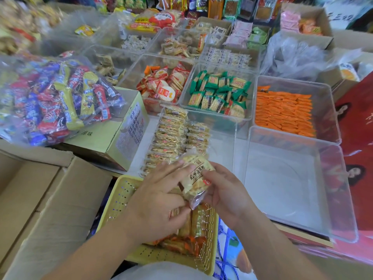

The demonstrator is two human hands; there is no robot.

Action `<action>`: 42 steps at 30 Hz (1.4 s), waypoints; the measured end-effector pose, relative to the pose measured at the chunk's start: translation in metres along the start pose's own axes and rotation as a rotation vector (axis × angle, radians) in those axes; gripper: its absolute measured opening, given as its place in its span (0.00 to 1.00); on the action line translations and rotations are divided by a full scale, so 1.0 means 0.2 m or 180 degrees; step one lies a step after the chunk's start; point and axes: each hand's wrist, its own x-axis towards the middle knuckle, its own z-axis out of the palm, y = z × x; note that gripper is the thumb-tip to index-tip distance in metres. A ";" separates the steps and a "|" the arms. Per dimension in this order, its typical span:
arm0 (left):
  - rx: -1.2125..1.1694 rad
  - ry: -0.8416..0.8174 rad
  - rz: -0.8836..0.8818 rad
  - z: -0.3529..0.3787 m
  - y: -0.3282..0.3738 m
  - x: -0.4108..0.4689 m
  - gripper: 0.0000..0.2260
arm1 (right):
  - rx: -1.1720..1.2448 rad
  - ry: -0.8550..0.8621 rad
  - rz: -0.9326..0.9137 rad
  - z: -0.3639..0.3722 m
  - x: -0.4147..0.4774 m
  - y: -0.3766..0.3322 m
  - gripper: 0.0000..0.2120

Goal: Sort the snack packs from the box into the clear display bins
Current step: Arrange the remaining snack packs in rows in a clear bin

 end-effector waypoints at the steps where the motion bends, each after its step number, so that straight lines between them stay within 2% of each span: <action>1: -0.0176 0.0179 -0.0202 -0.01 0.01 0.00 0.09 | 0.0003 0.0072 -0.0066 -0.02 0.00 0.00 0.15; 3: -0.0604 0.0586 -0.0934 -0.02 0.03 0.02 0.10 | 0.0003 0.0058 -0.0209 -0.05 -0.02 -0.01 0.18; 5: -0.1241 0.0773 -0.1900 -0.03 0.05 0.05 0.12 | -0.0006 -0.0135 -0.0287 -0.07 -0.03 -0.01 0.21; 7: -0.2356 0.0509 -0.2814 -0.04 0.05 0.11 0.21 | 0.0028 -0.0311 -0.0313 -0.08 -0.04 -0.01 0.21; 8: -0.2875 0.0328 -0.3112 -0.03 0.04 0.13 0.22 | 0.0028 -0.0385 -0.0320 -0.08 -0.05 -0.01 0.21; 9: -0.3227 0.0207 -0.3240 -0.02 0.02 0.14 0.17 | -0.0015 -0.0431 -0.0333 -0.08 -0.05 -0.01 0.21; 11: -0.3271 0.0174 -0.3231 -0.02 0.02 0.16 0.04 | -0.0266 -0.0274 -0.0380 -0.08 -0.05 -0.01 0.22; 14: -0.3098 0.0553 -0.3226 0.02 0.02 0.17 0.04 | -0.0733 0.0479 -0.0426 -0.08 -0.04 0.01 0.28; 16: -0.3349 0.0770 -0.3306 0.05 0.03 0.19 0.05 | -0.0709 0.0505 -0.0478 -0.08 -0.04 0.03 0.30; 18: -0.3783 0.0929 -0.3618 0.06 0.03 0.23 0.08 | -0.0723 0.0388 -0.0720 -0.08 -0.04 0.03 0.32; 20: -0.4139 0.1075 -0.3986 0.07 0.02 0.27 0.08 | -0.1440 0.0209 -0.1333 -0.10 -0.05 0.01 0.33; 22: -0.4311 0.1067 -0.4200 0.07 0.00 0.30 0.04 | -0.2769 -0.0035 -0.2020 -0.13 -0.06 -0.03 0.36; 24: -0.4315 0.0891 -0.4279 0.07 -0.02 0.32 0.04 | -0.4155 -0.0006 -0.2706 -0.17 -0.02 -0.07 0.35; 26: -0.4241 0.0568 -0.4253 0.07 -0.04 0.34 0.06 | -0.4960 0.0146 -0.3241 -0.20 0.02 -0.12 0.27; 28: -0.4115 0.0258 -0.4162 0.08 -0.06 0.36 0.08 | -0.5289 0.0034 -0.3602 -0.21 0.06 -0.18 0.19; 29: -0.3889 0.0165 -0.4097 0.09 -0.07 0.36 0.08 | -0.5332 -0.0123 -0.3725 -0.22 0.08 -0.21 0.16; 31: -0.2907 0.0142 -0.3724 0.10 -0.11 0.35 0.07 | -0.5457 -0.0273 -0.3803 -0.25 0.13 -0.26 0.11; 33: -0.1531 0.0137 -0.2997 0.12 -0.18 0.30 0.10 | -0.5768 -0.0186 -0.3442 -0.27 0.18 -0.30 0.10; 34: -0.0810 -0.0053 -0.2632 0.13 -0.22 0.27 0.18 | -0.5980 -0.0134 -0.3102 -0.29 0.21 -0.32 0.09; 35: -0.0195 -0.0335 -0.2362 0.14 -0.26 0.24 0.26 | -0.6235 -0.0106 -0.2718 -0.30 0.25 -0.33 0.08; 37: 0.0685 -0.1003 -0.2142 0.18 -0.32 0.18 0.36 | -0.6823 -0.0104 -0.1929 -0.33 0.33 -0.32 0.07; 40: 0.0866 -0.1643 -0.2186 0.26 -0.40 0.08 0.40 | -0.7445 -0.0287 -0.1216 -0.31 0.43 -0.26 0.12; 42: 0.0786 -0.1692 -0.2197 0.31 -0.43 0.02 0.41 | -0.7701 -0.0376 -0.0905 -0.30 0.48 -0.21 0.17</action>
